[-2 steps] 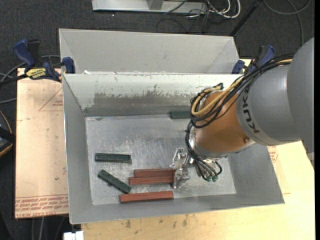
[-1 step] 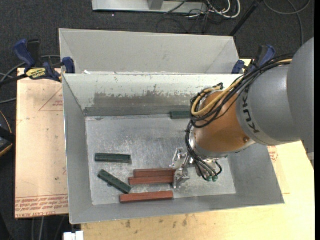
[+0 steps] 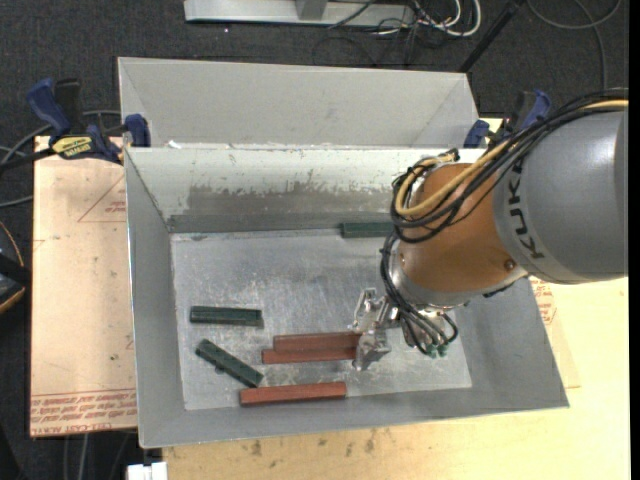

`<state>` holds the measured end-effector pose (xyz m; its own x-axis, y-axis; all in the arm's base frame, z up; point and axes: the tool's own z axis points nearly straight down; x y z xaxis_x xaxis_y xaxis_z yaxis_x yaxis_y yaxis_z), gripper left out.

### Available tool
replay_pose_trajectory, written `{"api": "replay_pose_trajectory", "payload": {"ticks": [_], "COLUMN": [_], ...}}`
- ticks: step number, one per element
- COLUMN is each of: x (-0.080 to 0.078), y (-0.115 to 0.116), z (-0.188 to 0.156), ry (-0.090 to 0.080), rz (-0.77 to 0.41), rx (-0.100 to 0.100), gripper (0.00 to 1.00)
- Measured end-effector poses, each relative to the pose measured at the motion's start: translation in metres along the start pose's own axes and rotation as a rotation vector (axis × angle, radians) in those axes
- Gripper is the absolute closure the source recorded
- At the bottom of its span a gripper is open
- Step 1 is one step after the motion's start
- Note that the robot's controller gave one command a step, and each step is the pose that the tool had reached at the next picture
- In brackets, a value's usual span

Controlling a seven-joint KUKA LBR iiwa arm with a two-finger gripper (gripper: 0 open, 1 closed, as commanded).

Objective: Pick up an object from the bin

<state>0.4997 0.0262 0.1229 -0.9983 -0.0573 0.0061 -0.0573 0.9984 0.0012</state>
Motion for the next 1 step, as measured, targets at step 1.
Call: {"api": "replay_pose_trajectory", "payload": {"ticks": [1], "x": [-0.0343], "y": [0.0020], "z": [-0.1127], "ry": [-0.008], "rz": [-0.036], "rx": [0.001], "gripper": [1.00]}}
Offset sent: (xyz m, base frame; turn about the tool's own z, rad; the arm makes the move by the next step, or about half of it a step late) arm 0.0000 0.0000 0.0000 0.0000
